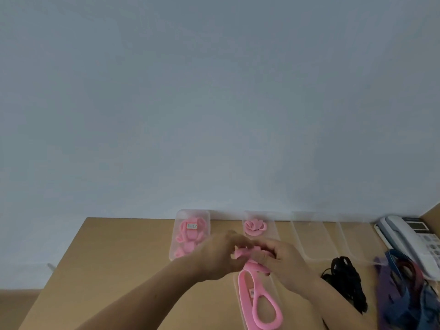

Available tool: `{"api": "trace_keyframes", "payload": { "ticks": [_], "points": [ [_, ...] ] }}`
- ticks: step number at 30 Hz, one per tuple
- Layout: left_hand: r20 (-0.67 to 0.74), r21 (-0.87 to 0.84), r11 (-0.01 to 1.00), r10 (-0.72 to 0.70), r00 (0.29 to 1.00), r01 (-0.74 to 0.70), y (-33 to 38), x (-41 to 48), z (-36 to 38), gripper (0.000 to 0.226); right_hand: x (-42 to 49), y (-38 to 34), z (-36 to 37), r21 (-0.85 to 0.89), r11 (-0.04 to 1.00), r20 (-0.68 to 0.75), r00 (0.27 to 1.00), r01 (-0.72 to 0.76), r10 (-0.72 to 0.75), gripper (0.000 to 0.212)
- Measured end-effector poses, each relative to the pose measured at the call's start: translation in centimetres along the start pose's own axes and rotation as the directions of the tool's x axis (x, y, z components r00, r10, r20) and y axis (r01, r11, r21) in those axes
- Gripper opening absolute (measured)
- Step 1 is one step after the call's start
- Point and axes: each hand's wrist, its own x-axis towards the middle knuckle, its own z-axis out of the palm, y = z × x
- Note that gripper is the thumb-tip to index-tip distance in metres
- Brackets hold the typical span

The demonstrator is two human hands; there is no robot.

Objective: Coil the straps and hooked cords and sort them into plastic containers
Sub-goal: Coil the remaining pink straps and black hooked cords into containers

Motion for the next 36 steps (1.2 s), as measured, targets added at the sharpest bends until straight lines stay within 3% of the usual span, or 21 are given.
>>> {"api": "trace_keyframes", "payload": {
  "ticks": [3,6,9,14,18,21,24,27,32,36],
  "points": [
    [-0.029,0.066,0.998,-0.009,1.000,0.011,-0.2,2.4,1.7,0.033,1.5,2.3,-2.0,-0.008,0.998,-0.035,0.998,-0.054,0.054,0.059],
    [-0.021,0.146,0.988,-0.047,0.999,0.050,-0.4,5.3,3.2,0.026,3.4,4.4,-4.5,-0.063,0.994,-0.008,0.996,-0.085,0.085,0.042],
    [-0.038,0.187,0.978,-0.092,0.995,0.097,-1.1,8.5,4.1,0.027,5.6,5.7,-6.8,-0.231,0.973,0.021,0.999,-0.027,0.033,0.029],
    [0.025,0.231,0.960,-0.171,0.985,0.161,-2.7,12.9,5.4,0.034,9.8,8.0,-9.3,-0.411,0.910,0.056,0.998,0.050,-0.030,0.032],
    [0.103,0.319,0.926,-0.243,0.965,0.199,-4.2,14.9,6.7,0.033,12.5,10.0,-9.4,-0.590,0.804,0.124,0.992,0.074,-0.001,0.031],
    [0.122,0.402,0.894,-0.263,0.957,0.195,-4.7,15.6,7.4,0.031,13.6,11.1,-9.0,-0.690,0.710,0.143,0.988,0.141,-0.057,0.027],
    [0.110,0.536,0.839,-0.182,0.977,0.096,-4.7,16.0,7.8,0.014,14.2,12.4,-8.6,-0.792,0.560,0.206,0.970,0.243,-0.129,0.034],
    [0.132,0.646,0.763,-0.129,0.983,0.014,-5.3,15.9,8.4,0.022,14.2,13.3,-8.1,-0.818,0.492,0.254,0.955,0.297,-0.154,0.040],
    [0.078,0.627,0.779,-0.084,0.993,0.017,-6.0,15.0,9.5,0.025,13.5,13.2,-8.3,-0.867,0.388,0.184,0.925,0.312,-0.333,0.046],
    [0.040,0.532,0.842,-0.128,0.991,0.087,-6.7,15.0,9.8,0.030,13.7,12.1,-7.9,-0.904,0.311,0.174,0.917,0.293,-0.359,0.026]
  ]
}}
